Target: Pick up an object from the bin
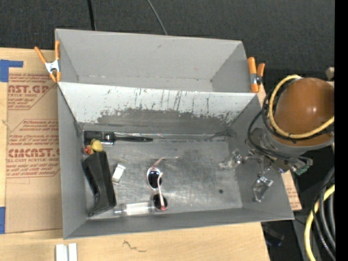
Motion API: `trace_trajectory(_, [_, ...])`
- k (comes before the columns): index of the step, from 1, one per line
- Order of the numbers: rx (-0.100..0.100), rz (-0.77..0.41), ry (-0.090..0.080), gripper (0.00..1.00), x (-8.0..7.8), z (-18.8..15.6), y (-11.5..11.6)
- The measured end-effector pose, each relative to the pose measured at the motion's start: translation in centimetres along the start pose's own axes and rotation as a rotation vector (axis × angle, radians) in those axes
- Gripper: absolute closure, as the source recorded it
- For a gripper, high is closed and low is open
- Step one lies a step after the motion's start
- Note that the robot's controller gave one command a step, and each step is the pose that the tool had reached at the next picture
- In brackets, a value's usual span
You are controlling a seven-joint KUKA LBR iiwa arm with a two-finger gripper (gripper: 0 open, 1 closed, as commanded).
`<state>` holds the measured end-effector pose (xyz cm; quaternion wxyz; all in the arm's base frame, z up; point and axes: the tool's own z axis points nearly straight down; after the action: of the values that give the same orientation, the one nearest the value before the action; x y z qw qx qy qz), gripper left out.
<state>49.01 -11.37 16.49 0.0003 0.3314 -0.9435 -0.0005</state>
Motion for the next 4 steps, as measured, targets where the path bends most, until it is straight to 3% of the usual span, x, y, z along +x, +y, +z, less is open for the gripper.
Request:
trace_trajectory(1, [0.003, -0.116, -0.001, 0.00, -3.0, -3.7, -0.6])
trace_trajectory(2, [0.000, -0.027, -0.003, 0.00, -3.5, -6.8, 0.1])
trace_trajectory(3, [0.004, 0.122, -0.005, 0.00, -3.8, -4.7, 2.5])
trace_trajectory(4, [0.003, -0.076, -0.003, 0.00, -6.0, -2.1, 1.3])
